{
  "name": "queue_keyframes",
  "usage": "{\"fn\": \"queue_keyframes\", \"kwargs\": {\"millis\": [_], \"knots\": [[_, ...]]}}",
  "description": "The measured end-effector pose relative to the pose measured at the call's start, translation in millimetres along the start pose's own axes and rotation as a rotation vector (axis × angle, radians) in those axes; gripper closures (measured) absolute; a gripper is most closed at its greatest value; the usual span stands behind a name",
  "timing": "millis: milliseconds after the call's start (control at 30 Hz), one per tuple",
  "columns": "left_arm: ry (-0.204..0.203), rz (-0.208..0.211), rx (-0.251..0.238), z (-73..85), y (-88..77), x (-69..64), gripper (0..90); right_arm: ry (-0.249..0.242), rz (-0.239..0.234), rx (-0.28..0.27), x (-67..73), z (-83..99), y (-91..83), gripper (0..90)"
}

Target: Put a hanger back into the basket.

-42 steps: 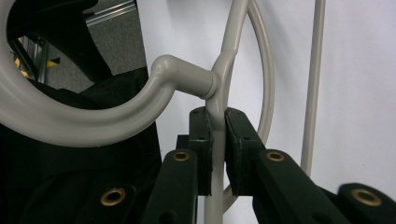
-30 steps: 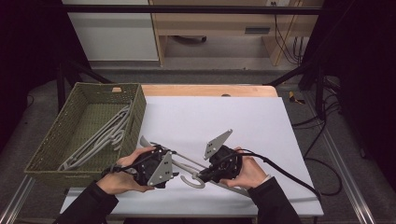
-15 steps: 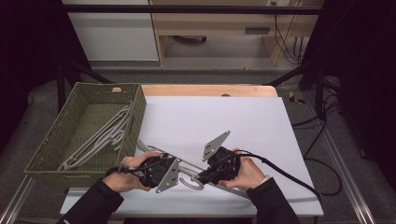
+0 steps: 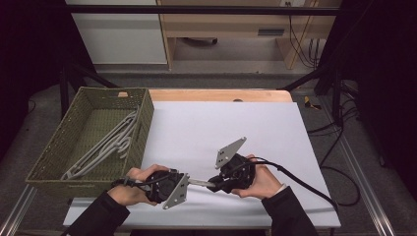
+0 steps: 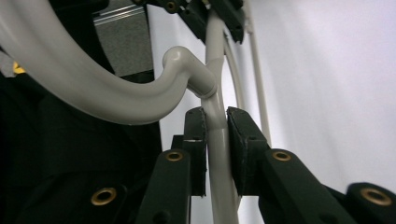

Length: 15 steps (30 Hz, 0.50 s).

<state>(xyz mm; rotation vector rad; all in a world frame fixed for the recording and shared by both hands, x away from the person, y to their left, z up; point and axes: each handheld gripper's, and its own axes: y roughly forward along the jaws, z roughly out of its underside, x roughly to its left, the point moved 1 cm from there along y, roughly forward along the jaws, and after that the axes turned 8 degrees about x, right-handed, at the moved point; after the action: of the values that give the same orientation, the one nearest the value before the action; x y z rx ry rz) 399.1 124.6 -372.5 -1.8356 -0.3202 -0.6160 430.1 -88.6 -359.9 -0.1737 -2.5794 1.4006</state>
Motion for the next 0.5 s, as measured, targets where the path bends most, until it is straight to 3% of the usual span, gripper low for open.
{"fn": "queue_keyframes", "kwargs": {"millis": [167,233,300,333,500], "knots": [[-0.07,0.012,0.008,0.6,-2.3,1.1,79.8,0.003,0.051,-0.027,-0.2,1.1,-3.7,70.8],[-0.104,0.009,0.023,2.6,-1.9,2.2,79.8,0.007,0.102,-0.068,-0.6,2.3,-9.8,65.5],[-0.118,0.011,0.029,3.6,-2.1,2.6,79.7,0.008,0.115,-0.091,-1.1,3.3,-13.6,64.7],[-0.173,0.014,0.027,6.6,-1.9,4.2,79.7,0.018,0.14,-0.124,-2.9,6.2,-20.3,59.1],[-0.315,0.012,0.006,11.8,-4.3,10.2,79.7,0.068,0.237,-0.199,-8.6,21.7,-36.1,47.0]]}}
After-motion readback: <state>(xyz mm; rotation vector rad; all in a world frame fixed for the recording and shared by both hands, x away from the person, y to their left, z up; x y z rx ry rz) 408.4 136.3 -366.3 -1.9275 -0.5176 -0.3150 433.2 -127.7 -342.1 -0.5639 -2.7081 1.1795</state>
